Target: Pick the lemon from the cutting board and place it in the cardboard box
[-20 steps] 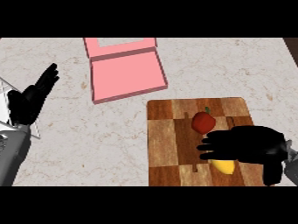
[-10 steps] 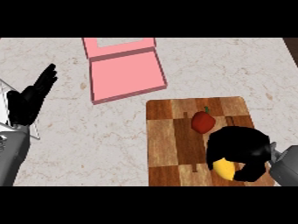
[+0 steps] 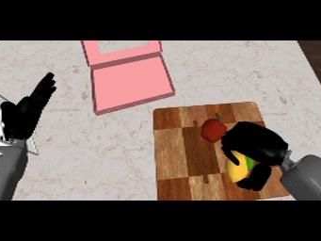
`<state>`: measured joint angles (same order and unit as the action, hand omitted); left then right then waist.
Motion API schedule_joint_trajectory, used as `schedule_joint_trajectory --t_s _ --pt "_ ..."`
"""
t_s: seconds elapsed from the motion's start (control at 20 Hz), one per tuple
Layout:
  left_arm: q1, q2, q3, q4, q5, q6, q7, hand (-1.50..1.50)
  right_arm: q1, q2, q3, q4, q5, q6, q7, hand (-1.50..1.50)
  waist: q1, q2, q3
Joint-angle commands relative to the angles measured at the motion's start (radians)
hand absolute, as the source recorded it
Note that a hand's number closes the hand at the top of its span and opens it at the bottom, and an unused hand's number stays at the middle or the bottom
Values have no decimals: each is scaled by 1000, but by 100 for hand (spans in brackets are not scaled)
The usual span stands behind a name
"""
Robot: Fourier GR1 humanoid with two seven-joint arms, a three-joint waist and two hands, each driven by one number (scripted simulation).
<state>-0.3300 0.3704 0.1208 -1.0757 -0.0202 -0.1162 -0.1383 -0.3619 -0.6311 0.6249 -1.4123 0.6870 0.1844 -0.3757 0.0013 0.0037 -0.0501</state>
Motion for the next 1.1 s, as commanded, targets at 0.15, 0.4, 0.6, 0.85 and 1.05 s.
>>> schedule_joint_trajectory --t_s 0.15,0.4,0.6,0.85,1.05 --pt "112 94 94 13 -56 90 35 0 110 84 -259 116 -42 -153 509 150 -61 -34 46" --pt "136 90 101 -5 -98 98 43 0 71 142 -310 28 68 -270 806 150 -34 -43 43" --pt "122 78 100 -1 -123 95 45 0 -12 191 -304 -95 192 -347 961 150 -5 -42 43" --pt "75 54 93 12 -151 102 55 0 -114 279 -212 -214 324 -302 1113 150 26 -31 43" --pt "51 52 94 2 -169 103 59 0 -186 356 -190 -222 352 -246 1208 150 54 -21 47"
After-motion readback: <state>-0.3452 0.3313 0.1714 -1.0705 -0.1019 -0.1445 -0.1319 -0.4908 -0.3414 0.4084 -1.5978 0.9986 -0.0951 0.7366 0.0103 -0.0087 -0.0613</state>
